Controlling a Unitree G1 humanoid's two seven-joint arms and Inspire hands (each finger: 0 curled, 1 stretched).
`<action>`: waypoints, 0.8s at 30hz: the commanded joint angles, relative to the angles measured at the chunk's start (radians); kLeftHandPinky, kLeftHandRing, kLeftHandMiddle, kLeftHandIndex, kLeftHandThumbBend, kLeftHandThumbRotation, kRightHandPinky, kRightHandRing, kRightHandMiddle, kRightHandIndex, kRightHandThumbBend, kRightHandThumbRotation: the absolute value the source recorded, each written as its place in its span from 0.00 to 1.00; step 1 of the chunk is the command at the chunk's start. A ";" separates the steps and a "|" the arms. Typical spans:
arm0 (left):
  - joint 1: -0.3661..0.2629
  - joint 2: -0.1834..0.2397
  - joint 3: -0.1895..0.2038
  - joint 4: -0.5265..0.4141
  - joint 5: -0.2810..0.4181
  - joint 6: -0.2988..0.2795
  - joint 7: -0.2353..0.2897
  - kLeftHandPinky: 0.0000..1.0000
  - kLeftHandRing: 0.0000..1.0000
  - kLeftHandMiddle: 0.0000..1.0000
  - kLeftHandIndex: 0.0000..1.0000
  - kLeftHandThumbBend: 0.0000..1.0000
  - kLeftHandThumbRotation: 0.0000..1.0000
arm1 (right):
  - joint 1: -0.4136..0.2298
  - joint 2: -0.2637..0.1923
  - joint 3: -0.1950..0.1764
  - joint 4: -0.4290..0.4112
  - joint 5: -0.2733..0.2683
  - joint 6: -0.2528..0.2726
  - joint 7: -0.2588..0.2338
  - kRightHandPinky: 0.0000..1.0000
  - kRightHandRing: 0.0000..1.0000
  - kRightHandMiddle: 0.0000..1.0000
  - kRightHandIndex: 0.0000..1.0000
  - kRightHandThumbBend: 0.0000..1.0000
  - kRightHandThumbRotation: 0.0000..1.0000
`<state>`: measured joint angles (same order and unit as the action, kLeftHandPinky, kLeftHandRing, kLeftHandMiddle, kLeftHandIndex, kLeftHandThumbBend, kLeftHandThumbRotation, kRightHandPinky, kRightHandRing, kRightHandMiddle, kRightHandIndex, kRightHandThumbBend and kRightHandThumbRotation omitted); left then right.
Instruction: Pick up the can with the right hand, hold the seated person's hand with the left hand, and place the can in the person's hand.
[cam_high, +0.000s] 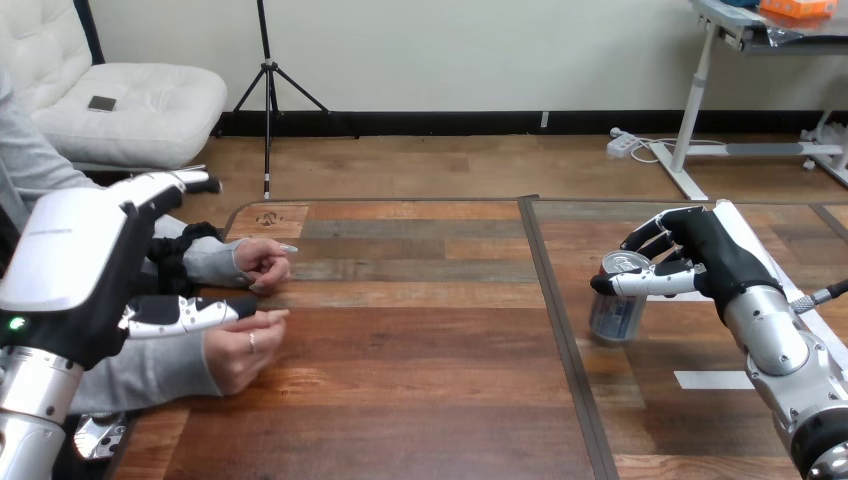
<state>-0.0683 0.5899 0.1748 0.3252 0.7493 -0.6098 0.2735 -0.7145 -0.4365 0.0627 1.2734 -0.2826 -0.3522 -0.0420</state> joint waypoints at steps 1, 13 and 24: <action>-0.080 0.054 -0.056 0.067 0.024 -0.005 0.036 0.61 0.72 0.77 0.75 1.00 0.37 | -0.057 -0.022 -0.002 -0.053 0.001 -0.031 -0.021 0.36 0.39 0.43 0.45 0.77 0.00; -0.146 0.114 -0.159 0.191 0.104 0.024 0.100 0.63 0.73 0.77 0.75 1.00 0.39 | -0.055 -0.026 -0.005 -0.054 0.004 -0.030 -0.014 0.36 0.39 0.43 0.46 0.77 0.00; -0.200 0.147 -0.248 0.289 0.117 0.046 0.054 0.66 0.75 0.79 0.78 1.00 0.42 | -0.049 -0.027 -0.018 -0.054 0.019 -0.037 -0.003 0.35 0.39 0.42 0.45 0.77 0.00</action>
<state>-0.1777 0.6942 -0.0362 0.5742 0.8740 -0.5676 0.3408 -0.7136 -0.4377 0.0627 1.2728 -0.2825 -0.3612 -0.0420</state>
